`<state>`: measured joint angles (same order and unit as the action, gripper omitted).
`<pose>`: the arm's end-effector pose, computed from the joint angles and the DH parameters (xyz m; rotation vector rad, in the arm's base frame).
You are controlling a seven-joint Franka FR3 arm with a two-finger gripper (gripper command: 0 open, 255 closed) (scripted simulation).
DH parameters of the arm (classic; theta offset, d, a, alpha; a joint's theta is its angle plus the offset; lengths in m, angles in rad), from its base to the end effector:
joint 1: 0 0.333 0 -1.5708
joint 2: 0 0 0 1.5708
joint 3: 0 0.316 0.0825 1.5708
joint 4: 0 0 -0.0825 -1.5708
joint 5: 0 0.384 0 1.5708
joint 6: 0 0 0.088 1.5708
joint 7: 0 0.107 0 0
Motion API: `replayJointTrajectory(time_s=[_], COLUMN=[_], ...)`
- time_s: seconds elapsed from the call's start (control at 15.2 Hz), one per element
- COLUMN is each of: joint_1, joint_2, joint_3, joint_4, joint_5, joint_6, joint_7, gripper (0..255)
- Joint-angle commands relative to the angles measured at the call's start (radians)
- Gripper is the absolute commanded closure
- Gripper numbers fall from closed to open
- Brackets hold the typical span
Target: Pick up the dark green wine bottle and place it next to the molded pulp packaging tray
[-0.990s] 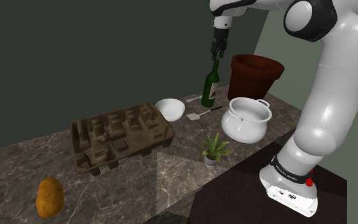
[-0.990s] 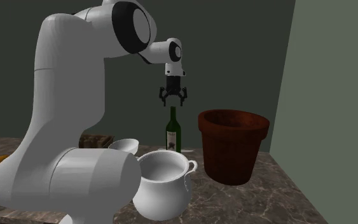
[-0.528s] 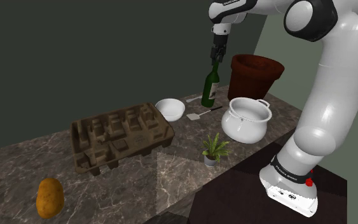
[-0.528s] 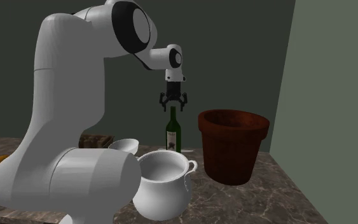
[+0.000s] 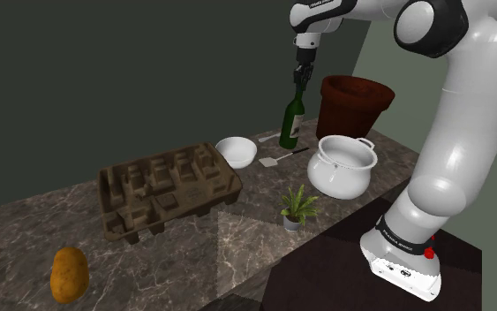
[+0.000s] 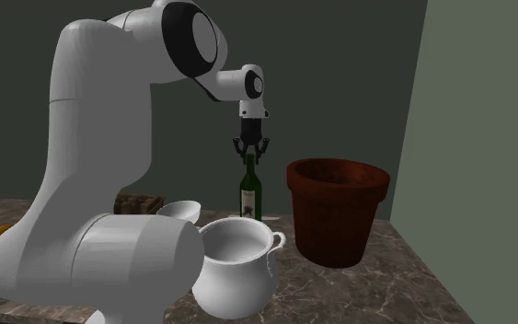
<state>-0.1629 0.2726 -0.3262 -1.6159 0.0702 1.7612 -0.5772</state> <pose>0.5649 -0.2728 0.4640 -3.0939 -0.1196 0.1650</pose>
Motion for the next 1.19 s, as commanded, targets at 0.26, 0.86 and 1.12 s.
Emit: replayJointTrajectory(time_s=[0.26, 0.86, 1.12], joint_1=[0.000, -0.002, -0.005], joint_2=[0.000, -0.006, -0.005], joint_3=[0.000, -0.002, -0.003], joint_4=[0.000, 0.072, 0.127], joint_5=[0.000, -0.003, -0.003], joint_6=[0.000, -0.078, -0.132], joint_7=[0.000, 0.001, 0.002], gripper=[255, 255, 255])
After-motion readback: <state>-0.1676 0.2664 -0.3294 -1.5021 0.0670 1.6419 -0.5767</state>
